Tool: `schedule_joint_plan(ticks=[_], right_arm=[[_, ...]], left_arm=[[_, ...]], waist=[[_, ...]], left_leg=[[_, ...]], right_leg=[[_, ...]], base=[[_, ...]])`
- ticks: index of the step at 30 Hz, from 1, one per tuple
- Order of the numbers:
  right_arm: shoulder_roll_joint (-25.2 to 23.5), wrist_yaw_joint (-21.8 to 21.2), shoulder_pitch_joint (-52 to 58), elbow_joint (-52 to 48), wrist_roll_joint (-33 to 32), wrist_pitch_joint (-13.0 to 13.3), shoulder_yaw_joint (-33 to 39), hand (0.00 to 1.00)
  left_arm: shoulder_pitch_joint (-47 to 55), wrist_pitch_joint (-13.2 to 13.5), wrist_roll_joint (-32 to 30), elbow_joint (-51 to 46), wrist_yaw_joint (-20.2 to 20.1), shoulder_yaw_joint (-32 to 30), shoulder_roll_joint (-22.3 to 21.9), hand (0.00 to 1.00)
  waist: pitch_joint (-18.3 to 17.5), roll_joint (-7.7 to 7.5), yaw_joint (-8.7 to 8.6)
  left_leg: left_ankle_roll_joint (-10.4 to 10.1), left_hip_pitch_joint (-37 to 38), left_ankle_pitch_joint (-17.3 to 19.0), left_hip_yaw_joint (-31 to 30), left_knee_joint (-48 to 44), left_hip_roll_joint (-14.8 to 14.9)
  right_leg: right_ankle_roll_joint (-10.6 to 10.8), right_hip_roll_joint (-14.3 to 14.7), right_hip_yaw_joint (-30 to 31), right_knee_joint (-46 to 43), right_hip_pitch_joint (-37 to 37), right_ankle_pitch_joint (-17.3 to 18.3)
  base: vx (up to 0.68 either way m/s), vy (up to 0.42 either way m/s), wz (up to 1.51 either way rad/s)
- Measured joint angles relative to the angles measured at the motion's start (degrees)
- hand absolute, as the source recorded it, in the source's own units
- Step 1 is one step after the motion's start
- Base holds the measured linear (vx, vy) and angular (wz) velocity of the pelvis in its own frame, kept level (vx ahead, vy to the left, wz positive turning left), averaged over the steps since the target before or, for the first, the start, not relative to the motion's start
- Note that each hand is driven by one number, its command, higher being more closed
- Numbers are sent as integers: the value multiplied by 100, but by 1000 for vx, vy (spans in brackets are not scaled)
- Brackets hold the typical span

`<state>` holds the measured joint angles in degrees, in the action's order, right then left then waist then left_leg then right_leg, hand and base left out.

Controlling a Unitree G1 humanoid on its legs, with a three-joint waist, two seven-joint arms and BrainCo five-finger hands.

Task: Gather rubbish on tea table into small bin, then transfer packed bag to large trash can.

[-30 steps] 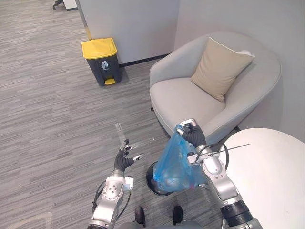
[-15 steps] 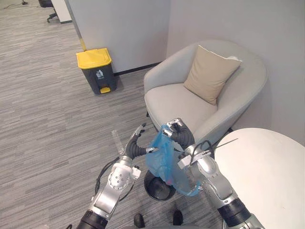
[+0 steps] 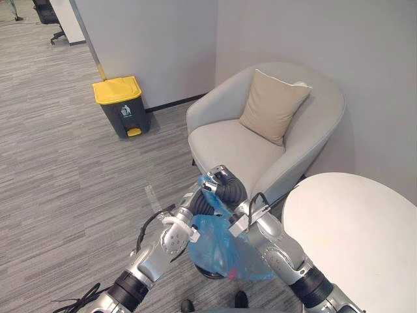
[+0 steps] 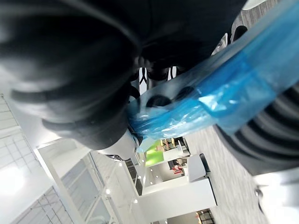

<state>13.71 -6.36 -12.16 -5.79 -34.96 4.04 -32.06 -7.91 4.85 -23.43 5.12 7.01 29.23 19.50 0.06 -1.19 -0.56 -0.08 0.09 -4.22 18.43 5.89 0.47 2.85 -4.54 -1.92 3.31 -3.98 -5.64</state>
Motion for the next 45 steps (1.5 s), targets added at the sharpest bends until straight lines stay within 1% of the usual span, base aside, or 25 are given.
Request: schedule_joint_plan(ticks=[5, 8, 15, 17, 19, 23, 24, 26, 28, 30, 35, 38, 41, 43, 45], right_arm=[[-5, 4, -197, 1, 9, -25, -20, 100], [-10, 19, -322, 1, 9, -25, -21, 100], [-18, 23, -428, 1, -8, -42, -35, 100], [-25, 23, -593, 1, -141, -59, -91, 100], [-64, 23, -765, 0, -279, -59, -189, 100], [-375, 19, -811, -3, -370, -59, -246, 100], [-407, 19, -813, -4, -370, -59, -247, 100], [-432, 20, -816, -9, -371, -59, -261, 100], [-449, 20, -835, -16, -373, -59, -324, 100], [-450, 21, -877, -16, -375, -59, -439, 100], [-460, 21, -883, -16, -371, -59, -539, 100], [-461, 0, -869, -16, -366, -59, -547, 100], [-473, -14, -605, -11, -309, -57, -551, 100], [-473, -10, -319, 53, -172, -57, -544, 100], [-475, -13, -170, 179, -99, -56, -522, 100]], left_arm=[[6, 25, 2, 287, -103, 0, -16, 0], [22, 110, 8, 448, -116, 0, -37, 0], [26, 112, 137, 768, -99, -30, -301, 0], [30, 104, 223, 804, -96, -62, -356, 0], [29, 123, 348, 808, -93, -55, -373, 0], [26, 120, 491, 829, -72, -41, -458, 0], [26, 121, 497, 849, -71, -7, -458, 100], [41, 123, 488, 893, -71, 48, -455, 100], [96, 121, 440, 904, -71, 89, -441, 100], [118, 135, 321, 903, -57, 145, -452, 100], [356, 172, 329, 871, 25, 110, -444, 100], [570, 168, 347, 663, 39, 96, -451, 100], [651, 39, 340, 743, 61, 101, -675, 100], [628, -83, 323, 1047, 197, 110, -926, 100], [618, -194, 322, 1159, 191, 99, -977, 100]], waist=[[-17, -26, 0], [-17, -27, 1], [-18, -27, 19], [-18, -27, 18], [-18, -27, 17], [-33, -51, 36], [-41, -63, 43], [-54, -83, 53], [-60, -92, 52], [-60, -91, 51], [-59, -90, 51], [-57, -86, 50], [-56, -84, 52], [-54, -82, 40], [-54, -82, 14]], left_leg=[[3, 0, -3, 10, 0, -2], [6, 0, -6, 12, 1, -2], [7, -3, -7, 12, 2, -1], [8, -3, -9, 12, 2, 1], [8, -1, -9, 12, 2, 3], [7, 11, -8, 39, 1, 6], [5, 22, -7, 57, 1, 8], [-6, 52, 2, 108, 1, 10], [-61, 83, 41, 149, 2, 14], [-70, 93, 48, 153, 3, 21], [-73, 98, 46, 151, 6, 39], [-75, 97, 46, 149, 6, 44], [-80, 91, 51, 139, 12, 41], [-91, 85, 60, 133, 37, 34], [-94, 85, 63, 128, 37, 33]], right_leg=[[4, -2, 12, -1, -4, -6], [5, -1, 15, -3, -3, -7], [6, 9, 18, -7, -4, -7], [4, 13, 23, -8, -5, -10], [3, 15, 26, -10, -5, -11], [-4, 23, 56, -11, -4, -30], [-5, 24, 68, -11, -2, -34], [-5, 28, 110, -14, 3, -43], [-6, 36, 158, -29, 4, -50], [-8, 40, 170, -57, -3, -47], [-31, 42, 185, -96, -21, -2], [-27, 47, 193, -95, -25, 32], [-27, 44, 183, -96, -24, 31], [-24, 36, 176, -96, -28, 38], [-14, 34, 170, -98, -27, 42]], base=[[0, 0, 0], [0, 0, 0], [0, 0, 0], [0, 0, 0], [0, 0, 0], [0, 0, -3], [0, 0, -7], [-3, -1, -13], [-18, -4, -13], [-12, -4, -2], [0, 0, 0], [0, 0, 0], [4, -2, 1], [0, 0, 0], [0, 0, 0]])
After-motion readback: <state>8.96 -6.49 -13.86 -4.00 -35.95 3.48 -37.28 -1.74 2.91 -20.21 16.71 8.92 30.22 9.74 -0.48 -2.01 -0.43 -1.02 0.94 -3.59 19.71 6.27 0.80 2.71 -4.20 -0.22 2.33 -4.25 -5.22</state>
